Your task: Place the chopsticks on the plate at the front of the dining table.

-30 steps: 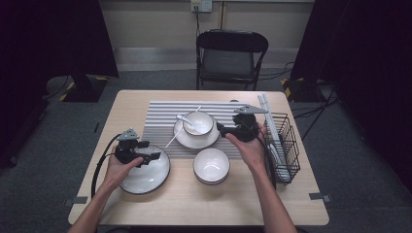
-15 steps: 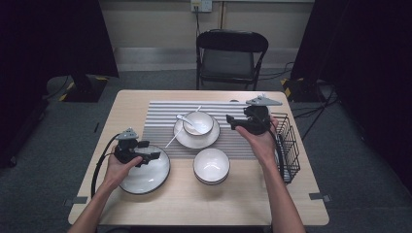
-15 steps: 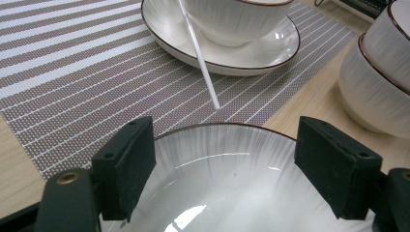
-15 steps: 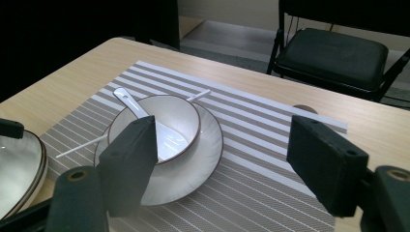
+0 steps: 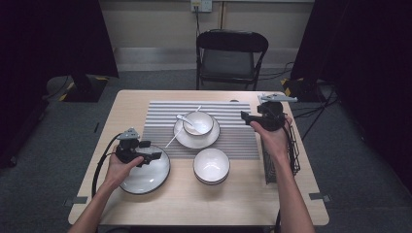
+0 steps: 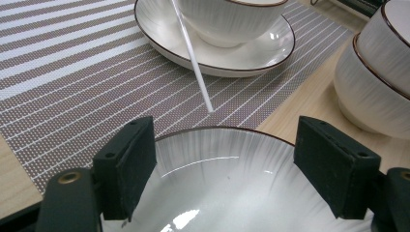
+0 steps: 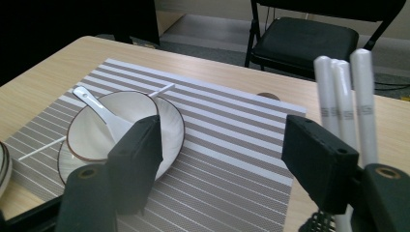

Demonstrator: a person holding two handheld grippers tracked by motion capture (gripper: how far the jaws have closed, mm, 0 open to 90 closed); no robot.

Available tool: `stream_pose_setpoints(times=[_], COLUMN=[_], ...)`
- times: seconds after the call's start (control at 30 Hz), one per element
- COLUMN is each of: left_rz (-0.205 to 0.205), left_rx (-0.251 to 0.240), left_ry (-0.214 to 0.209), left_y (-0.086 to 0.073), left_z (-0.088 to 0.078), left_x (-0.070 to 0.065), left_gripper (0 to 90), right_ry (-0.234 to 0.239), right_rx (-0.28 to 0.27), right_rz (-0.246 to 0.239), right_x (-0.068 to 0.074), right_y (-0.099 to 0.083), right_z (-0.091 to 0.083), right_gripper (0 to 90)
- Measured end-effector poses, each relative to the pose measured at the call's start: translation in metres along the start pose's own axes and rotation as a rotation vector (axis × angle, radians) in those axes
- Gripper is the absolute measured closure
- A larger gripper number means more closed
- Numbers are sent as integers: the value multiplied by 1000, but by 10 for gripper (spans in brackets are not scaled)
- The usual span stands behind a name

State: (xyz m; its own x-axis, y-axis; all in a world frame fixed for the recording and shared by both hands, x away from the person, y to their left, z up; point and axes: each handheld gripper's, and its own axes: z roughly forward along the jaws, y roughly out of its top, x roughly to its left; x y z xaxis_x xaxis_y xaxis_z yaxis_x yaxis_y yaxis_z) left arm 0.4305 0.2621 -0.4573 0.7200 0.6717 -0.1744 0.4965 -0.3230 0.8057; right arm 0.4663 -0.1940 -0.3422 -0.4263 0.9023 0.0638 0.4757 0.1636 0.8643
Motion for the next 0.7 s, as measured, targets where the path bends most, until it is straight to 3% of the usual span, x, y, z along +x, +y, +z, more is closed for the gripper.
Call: stream_pose_setpoints(times=[0.43, 0.7], left_rz=[-14, -11], left_rx=[-1, -7], left_ry=[22, 28], left_y=[-2, -2], left_z=[-2, -4], left_x=[5, 7], left_gripper=[231, 237], right_ry=[-61, -56], right_rx=[39, 47], right_rz=[-4, 3], right_x=[-24, -29], right_y=[-2, 2], right_z=[0, 6], right_gripper=[313, 358])
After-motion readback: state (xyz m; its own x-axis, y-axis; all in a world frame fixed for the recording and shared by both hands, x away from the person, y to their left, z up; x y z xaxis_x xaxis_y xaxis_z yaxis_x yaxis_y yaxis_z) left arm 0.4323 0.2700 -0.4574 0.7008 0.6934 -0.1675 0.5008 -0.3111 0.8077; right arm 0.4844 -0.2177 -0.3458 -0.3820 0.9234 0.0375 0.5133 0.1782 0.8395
